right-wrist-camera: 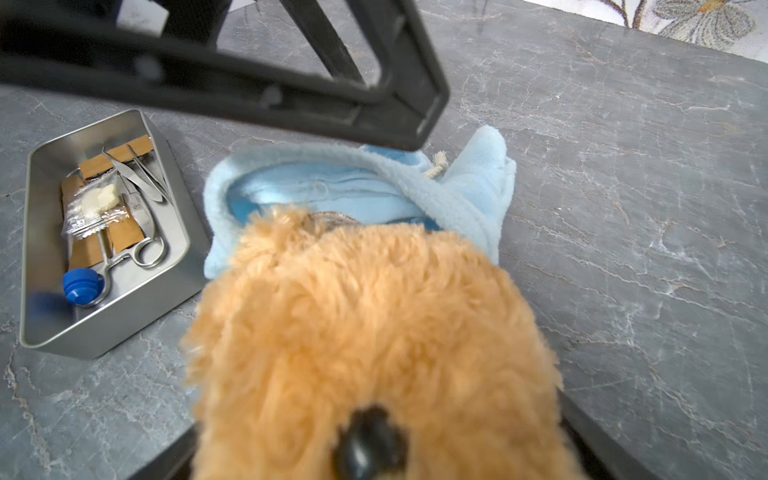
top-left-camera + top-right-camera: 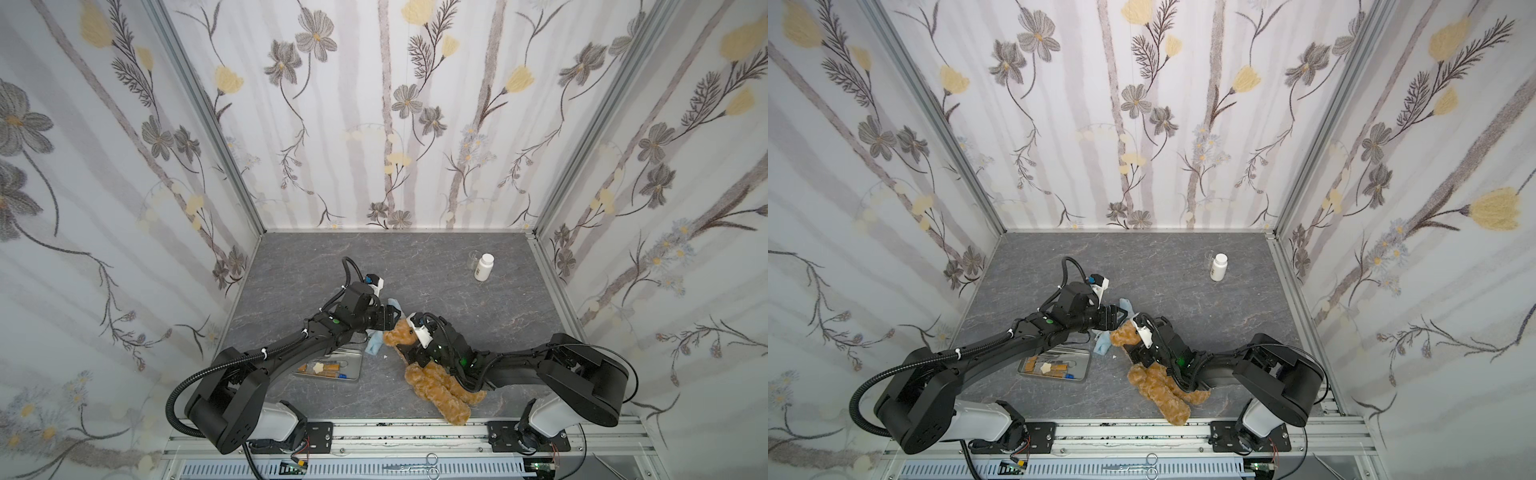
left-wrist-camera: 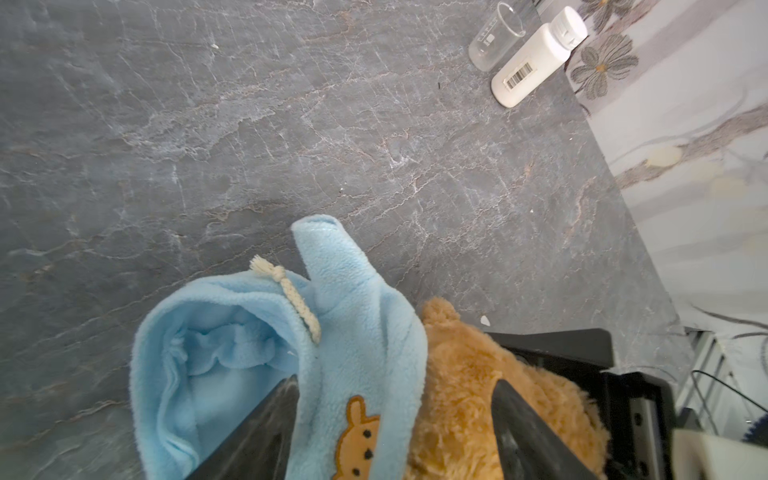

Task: Dress the teddy bear

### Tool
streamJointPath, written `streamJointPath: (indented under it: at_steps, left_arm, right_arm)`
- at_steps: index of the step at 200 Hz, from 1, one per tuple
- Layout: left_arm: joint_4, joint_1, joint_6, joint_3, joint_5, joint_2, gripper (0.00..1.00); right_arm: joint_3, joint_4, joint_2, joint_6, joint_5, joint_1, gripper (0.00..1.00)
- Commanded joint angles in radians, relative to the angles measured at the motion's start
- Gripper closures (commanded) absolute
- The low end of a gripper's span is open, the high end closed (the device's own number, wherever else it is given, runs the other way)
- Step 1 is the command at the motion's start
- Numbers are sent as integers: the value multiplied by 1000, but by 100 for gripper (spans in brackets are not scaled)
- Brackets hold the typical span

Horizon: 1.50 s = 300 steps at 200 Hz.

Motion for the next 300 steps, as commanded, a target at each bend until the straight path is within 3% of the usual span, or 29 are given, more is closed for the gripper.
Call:
streamJointPath:
  at_steps: [1,35,71,84,107,132,175,196,229,246,300]
  left_arm:
    - [-79,6,94,38,-39,14,25]
    - [-156,6,175,104,10,50,25]
    - [-225,-3,268,167,7,86,28]
    - [-254,-13,294,192,0,103,31]
    - [-300,-42,340,229,8,138,33]
    - [-354,-69,383,273,-22,183,33]
    - [-408,-105,433,318,-105,236,38]
    - [-411,-116,439,334,-156,265,47]
    - [-407,-115,399,374,-155,290,86]
    - [-408,-105,363,372,-89,277,99]
    - [-403,-84,241,348,61,256,100]
  right_arm:
    - [-15,-25,-43,34,-50,-10,0]
    - [-51,-49,-129,117,-116,-28,0]
    - [-59,-36,-104,256,-139,-27,2]
    - [-63,-3,-63,287,-144,-24,11]
    - [-69,34,-33,292,-118,-9,41]
    - [-113,95,-42,279,-71,14,60]
    - [-154,122,-71,279,-42,16,72]
    - [-157,122,-73,270,-38,16,74]
    - [-143,131,-82,244,27,16,80]
    - [-117,134,-90,251,105,16,85]
    - [22,38,-13,301,311,82,93]
